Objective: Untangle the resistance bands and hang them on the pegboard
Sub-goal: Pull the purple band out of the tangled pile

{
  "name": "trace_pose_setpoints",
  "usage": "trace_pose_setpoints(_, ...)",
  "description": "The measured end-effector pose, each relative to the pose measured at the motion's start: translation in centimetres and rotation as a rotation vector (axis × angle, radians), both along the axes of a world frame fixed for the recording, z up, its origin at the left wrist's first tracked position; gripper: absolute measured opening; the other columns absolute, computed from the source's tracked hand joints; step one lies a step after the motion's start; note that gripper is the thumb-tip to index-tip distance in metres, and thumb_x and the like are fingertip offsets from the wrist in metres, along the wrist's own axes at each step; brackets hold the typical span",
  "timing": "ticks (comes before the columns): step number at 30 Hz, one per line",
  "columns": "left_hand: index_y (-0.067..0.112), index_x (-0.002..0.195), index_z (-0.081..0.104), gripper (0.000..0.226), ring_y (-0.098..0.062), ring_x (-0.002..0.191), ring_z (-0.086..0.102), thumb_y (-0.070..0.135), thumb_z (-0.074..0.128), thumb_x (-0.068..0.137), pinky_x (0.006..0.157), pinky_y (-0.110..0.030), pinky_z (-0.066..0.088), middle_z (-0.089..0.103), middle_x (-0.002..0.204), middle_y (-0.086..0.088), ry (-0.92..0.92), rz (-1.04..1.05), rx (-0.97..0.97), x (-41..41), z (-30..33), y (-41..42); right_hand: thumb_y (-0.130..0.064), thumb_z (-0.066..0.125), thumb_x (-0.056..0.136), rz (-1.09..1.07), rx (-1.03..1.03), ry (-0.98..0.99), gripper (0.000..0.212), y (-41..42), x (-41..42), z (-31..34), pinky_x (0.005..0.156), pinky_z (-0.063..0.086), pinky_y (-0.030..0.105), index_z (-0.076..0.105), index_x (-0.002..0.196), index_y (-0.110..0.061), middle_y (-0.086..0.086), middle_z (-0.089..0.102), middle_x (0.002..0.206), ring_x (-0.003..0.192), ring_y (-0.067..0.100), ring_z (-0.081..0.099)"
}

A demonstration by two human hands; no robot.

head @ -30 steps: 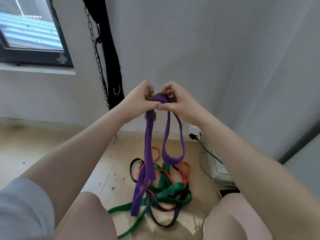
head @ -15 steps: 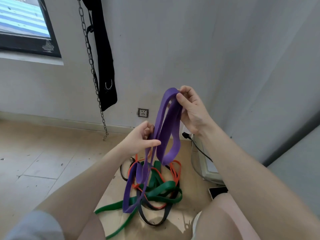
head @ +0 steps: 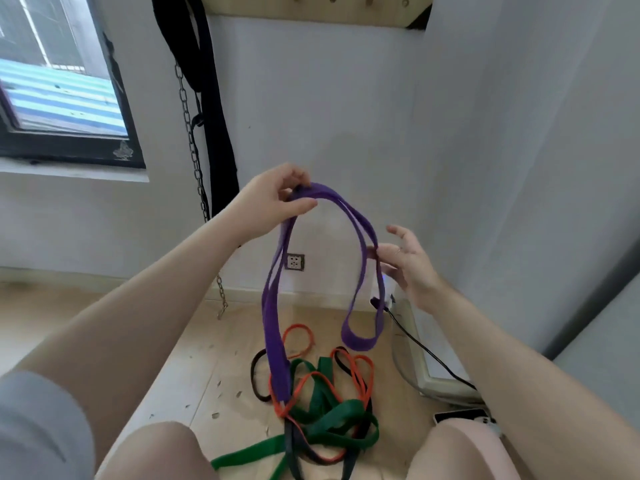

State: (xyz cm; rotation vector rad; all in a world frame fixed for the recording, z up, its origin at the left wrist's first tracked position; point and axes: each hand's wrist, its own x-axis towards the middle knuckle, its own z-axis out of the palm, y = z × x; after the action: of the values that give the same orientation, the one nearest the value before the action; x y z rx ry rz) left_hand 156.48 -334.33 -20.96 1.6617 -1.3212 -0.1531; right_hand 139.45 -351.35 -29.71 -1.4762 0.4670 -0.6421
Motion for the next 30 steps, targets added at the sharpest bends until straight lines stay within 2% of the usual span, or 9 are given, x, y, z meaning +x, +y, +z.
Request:
trace_pose_setpoints(3, 0.018, 0.098, 0.059, 0.016, -0.015, 0.083, 0.063, 0.017, 0.065, 0.084, 0.079, -0.031, 0.051, 0.068, 0.099, 0.0, -0.229, -0.002, 0.09, -0.6, 2.0, -1.2, 0.004, 0.047, 0.09, 0.069, -0.107, 0.101, 0.058, 0.2, -0.4, 0.1, 0.09, 0.041, 0.029, 0.028, 0.141, -0.015, 0.003, 0.061, 0.113, 0.109, 0.022, 0.055)
trace_pose_setpoints(6, 0.015, 0.101, 0.064, 0.019, -0.014, 0.09, 0.064, 0.019, 0.067, 0.083, 0.088, -0.03, 0.05, 0.069, 0.099, 0.0, -0.291, -0.017, 0.144, -1.3, 2.7, -2.4, -0.007, 0.055, 0.089, 0.116, -0.249, 0.018, 0.053, 1.5, 0.1, 2.2, 0.104, 0.035, 0.03, 0.035, 0.135, -0.026, 0.0, 0.045, 0.138, 0.13, 0.015, 0.04)
trace_pose_setpoints(11, 0.018, 0.095, 0.07, 0.015, 0.002, 0.08, 0.053, 0.024, 0.069, 0.081, 0.076, -0.009, 0.041, 0.058, 0.105, 0.002, -0.358, -0.039, 0.141, -2.5, 2.5, -3.9, -0.012, 0.061, 0.088, 0.072, -0.394, -0.068, 0.028, 3.0, 2.4, 4.6, 0.08, 0.045, 0.021, 0.041, 0.103, -0.023, -0.003, 0.055, 0.1, 0.091, 0.008, 0.055)
trace_pose_setpoints(13, 0.019, 0.093, 0.07, 0.012, 0.003, 0.074, 0.051, 0.023, 0.068, 0.082, 0.071, -0.01, 0.039, 0.055, 0.1, 0.002, -0.329, -0.034, 0.132, -3.0, 1.9, -3.9, -0.011, 0.06, 0.089, 0.031, -0.42, -0.109, 0.024, 3.1, 3.0, 4.7, 0.074, 0.044, 0.019, 0.041, 0.094, -0.024, 0.004, 0.055, 0.093, 0.083, 0.012, 0.054)
trace_pose_setpoints(15, 0.019, 0.095, 0.065, 0.014, 0.003, 0.069, 0.052, 0.021, 0.068, 0.082, 0.068, -0.016, 0.041, 0.056, 0.091, 0.003, -0.244, -0.016, 0.106, -3.3, 0.8, -3.6, -0.008, 0.06, 0.088, 0.046, -0.419, -0.134, 0.022, 3.2, 3.2, 4.7, 0.072, 0.044, 0.02, 0.044, 0.089, -0.023, 0.006, 0.054, 0.086, 0.079, 0.014, 0.053)
trace_pose_setpoints(18, 0.019, 0.107, 0.045, 0.04, -0.011, 0.077, 0.061, 0.018, 0.072, 0.078, 0.074, -0.026, 0.053, 0.057, 0.101, 0.002, 0.195, 0.012, -0.019, -3.9, -2.3, -2.3, -0.003, 0.061, 0.086, 0.079, -0.375, -0.123, 0.024, 3.5, 3.4, 4.2, 0.069, 0.049, 0.024, 0.046, 0.085, -0.022, -0.004, 0.053, 0.075, 0.068, 0.008, 0.057)
trace_pose_setpoints(21, 0.016, 0.116, 0.039, 0.051, -0.015, 0.087, 0.064, 0.011, 0.071, 0.077, 0.08, -0.03, 0.053, 0.063, 0.102, -0.004, 0.437, 0.012, 0.062, -4.4, -7.2, -0.3, 0.0, 0.06, 0.085, 0.043, -0.298, -0.116, 0.026, 3.9, 3.6, 3.2, 0.066, 0.052, 0.024, 0.044, 0.084, -0.02, -0.003, 0.052, 0.075, 0.069, 0.012, 0.062)
trace_pose_setpoints(26, 0.014, 0.113, 0.037, 0.047, -0.022, 0.09, 0.064, -0.001, 0.066, 0.079, 0.076, -0.029, 0.055, 0.061, 0.105, -0.015, 0.628, -0.002, 0.051, -4.9, -12.6, 1.2, -0.005, 0.059, 0.088, -0.058, -0.249, -0.063, 0.023, 4.1, 3.3, 1.1, 0.077, 0.054, 0.039, 0.04, 0.085, -0.018, -0.002, 0.048, 0.078, 0.08, 0.022, 0.064)
trace_pose_setpoints(30, 0.02, 0.101, 0.04, 0.039, -0.014, 0.076, 0.062, -0.004, 0.063, 0.081, 0.071, -0.03, 0.056, 0.057, 0.094, -0.006, 0.564, 0.014, -0.019, -4.9, -13.5, 1.3, -0.008, 0.062, 0.087, -0.057, -0.213, -0.006, 0.023, 2.8, 1.9, -0.6, 0.081, 0.053, 0.045, 0.042, 0.083, -0.019, 0.0, 0.054, 0.082, 0.083, 0.024, 0.065)
